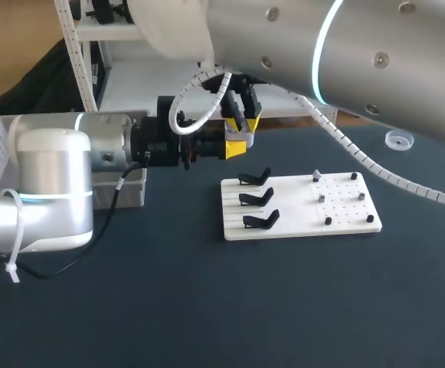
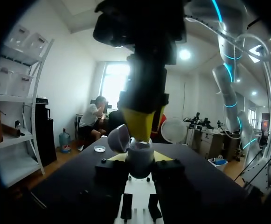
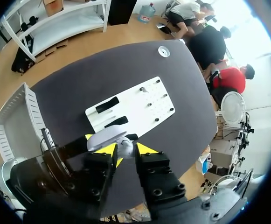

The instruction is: Pick up each earbud case from the left stands, insert the matching earbuds, close the lid, and place the case in the box.

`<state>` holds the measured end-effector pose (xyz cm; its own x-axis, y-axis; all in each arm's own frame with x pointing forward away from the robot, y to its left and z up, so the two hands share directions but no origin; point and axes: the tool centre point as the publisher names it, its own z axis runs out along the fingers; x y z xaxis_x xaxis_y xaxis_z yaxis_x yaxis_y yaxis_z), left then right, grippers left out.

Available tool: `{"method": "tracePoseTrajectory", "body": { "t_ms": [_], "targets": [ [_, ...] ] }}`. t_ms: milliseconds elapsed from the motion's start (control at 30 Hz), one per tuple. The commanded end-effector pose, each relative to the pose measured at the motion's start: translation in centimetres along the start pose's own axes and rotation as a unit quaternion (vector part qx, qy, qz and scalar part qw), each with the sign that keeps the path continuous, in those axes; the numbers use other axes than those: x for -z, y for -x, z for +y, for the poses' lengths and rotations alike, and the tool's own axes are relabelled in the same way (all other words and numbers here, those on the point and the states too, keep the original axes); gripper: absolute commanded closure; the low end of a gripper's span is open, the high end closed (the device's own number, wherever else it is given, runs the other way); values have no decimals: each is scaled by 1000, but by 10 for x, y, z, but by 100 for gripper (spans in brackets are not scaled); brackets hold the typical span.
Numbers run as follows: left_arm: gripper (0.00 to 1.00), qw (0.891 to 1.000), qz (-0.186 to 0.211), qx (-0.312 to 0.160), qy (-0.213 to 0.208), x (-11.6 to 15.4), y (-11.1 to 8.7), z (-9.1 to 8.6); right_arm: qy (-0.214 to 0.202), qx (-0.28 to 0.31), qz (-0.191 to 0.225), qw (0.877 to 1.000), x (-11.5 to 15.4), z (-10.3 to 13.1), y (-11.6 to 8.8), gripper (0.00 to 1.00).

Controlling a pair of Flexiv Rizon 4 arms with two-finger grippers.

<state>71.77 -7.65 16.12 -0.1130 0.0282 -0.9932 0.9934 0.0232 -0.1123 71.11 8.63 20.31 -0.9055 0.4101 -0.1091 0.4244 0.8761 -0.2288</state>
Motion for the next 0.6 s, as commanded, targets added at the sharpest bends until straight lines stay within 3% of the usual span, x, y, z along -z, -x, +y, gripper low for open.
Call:
{"method": "tracePoseTrajectory", "body": {
  "t_ms": [33, 300, 600],
  "targets": [
    [100, 1000, -2, -1, 0, 0, 3, 1, 1, -3, -1, 1000, -1, -2, -1, 58],
    [100, 1000, -2, -1, 0, 0, 3, 1, 24, -13, -10, 1000, 16, -13, -4, 60],
    [100, 1000, -2, -1, 0, 0, 3, 1, 120, 8, -39, 992, 46, -42, -18, 55]
  ]
}}
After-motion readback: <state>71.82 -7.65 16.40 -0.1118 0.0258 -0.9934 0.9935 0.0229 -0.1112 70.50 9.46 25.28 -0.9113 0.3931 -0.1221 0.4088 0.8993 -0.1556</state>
